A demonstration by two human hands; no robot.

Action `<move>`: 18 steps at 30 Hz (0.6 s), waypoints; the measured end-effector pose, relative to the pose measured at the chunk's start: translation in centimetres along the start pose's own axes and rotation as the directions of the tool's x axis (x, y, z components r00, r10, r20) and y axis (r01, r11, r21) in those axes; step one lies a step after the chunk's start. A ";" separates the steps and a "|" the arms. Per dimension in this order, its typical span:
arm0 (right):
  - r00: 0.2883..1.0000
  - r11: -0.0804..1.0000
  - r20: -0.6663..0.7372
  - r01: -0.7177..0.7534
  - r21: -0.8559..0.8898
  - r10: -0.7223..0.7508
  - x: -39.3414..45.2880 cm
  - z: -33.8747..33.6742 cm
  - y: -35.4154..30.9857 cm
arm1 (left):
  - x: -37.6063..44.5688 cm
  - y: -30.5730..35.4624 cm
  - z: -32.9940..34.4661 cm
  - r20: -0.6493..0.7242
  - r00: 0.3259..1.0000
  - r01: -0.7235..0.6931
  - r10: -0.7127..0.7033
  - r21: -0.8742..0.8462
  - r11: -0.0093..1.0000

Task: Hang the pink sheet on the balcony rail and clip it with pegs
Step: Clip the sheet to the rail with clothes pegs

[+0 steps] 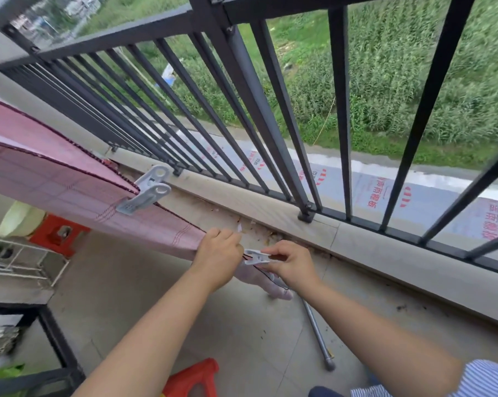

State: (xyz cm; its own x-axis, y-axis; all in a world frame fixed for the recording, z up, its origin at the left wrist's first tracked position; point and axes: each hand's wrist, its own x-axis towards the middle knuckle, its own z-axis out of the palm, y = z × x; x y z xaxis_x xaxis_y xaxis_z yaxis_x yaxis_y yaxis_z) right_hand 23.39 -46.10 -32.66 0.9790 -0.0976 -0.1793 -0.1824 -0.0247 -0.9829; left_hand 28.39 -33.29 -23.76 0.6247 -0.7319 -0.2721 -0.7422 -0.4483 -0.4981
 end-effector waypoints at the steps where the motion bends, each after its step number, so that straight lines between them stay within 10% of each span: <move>1: 1.000 1.000 0.015 -0.003 -0.013 0.004 0.2 0.5 0.2 | 0.0 -0.1 0.0 -0.001 1.000 -0.004 0.004 -0.019 1.000; 11: 0.995 0.929 0.054 -0.058 -0.367 0.084 -1.5 0.9 1.9 | -1.2 0.4 1.3 -0.056 0.987 -0.153 0.153 0.002 0.988; 18: 0.911 0.573 -0.411 -0.357 -0.738 0.039 -12.0 -6.1 3.0 | 0.9 7.5 -1.3 -0.168 0.943 -0.297 0.287 -0.038 0.954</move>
State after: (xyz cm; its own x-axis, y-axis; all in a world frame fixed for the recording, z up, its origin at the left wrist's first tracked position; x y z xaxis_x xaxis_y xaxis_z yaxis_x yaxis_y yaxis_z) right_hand 10.49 -51.10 -33.20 0.8471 -0.4983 -0.1848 -0.5217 -0.7131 -0.4683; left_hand 23.10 -37.98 -26.64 0.3359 -0.9049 -0.2614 -0.9027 -0.2300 -0.3637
